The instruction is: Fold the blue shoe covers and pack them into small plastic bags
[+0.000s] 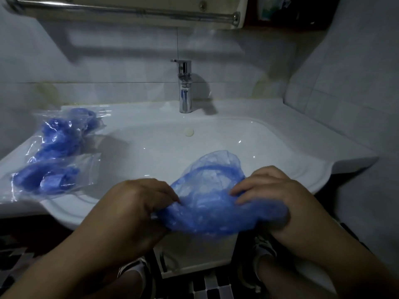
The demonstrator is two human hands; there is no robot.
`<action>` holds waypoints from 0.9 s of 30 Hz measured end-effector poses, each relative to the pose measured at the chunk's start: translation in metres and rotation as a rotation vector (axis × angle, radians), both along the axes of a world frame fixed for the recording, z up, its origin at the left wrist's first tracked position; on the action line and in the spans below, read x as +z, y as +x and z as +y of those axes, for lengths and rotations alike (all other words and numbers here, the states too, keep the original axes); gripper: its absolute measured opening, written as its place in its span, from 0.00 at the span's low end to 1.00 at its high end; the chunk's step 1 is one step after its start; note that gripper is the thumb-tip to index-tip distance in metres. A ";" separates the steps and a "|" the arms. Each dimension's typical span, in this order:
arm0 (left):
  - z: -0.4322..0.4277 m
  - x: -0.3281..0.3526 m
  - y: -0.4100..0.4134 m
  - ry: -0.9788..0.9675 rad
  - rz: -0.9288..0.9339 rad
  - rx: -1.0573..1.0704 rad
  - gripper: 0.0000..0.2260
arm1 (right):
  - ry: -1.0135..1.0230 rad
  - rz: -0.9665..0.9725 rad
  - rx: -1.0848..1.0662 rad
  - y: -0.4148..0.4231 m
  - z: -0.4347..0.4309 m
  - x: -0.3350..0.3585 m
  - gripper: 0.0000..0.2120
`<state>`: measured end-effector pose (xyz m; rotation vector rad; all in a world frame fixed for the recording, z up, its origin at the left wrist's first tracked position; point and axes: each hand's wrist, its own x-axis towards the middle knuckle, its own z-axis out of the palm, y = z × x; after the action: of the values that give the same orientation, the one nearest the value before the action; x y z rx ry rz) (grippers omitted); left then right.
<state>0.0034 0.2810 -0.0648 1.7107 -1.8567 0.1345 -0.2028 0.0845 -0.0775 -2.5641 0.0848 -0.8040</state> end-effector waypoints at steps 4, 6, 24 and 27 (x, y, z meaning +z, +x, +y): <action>0.009 0.003 -0.002 0.032 0.205 0.062 0.16 | 0.226 0.040 -0.174 -0.001 0.008 0.009 0.12; 0.007 0.003 -0.001 0.009 0.249 0.141 0.26 | 0.324 0.031 -0.177 0.003 0.010 0.011 0.10; -0.010 0.003 -0.017 -0.116 0.051 0.767 0.13 | 0.264 0.125 -0.531 0.024 0.022 0.014 0.13; -0.016 0.000 -0.046 -0.136 -0.007 0.641 0.20 | 0.263 0.141 -0.543 0.024 0.024 0.017 0.14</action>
<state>-0.0422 0.2646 -0.0648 2.1405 -1.2078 0.5069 -0.1784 0.1089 -0.0605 -2.3586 0.8982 -0.7315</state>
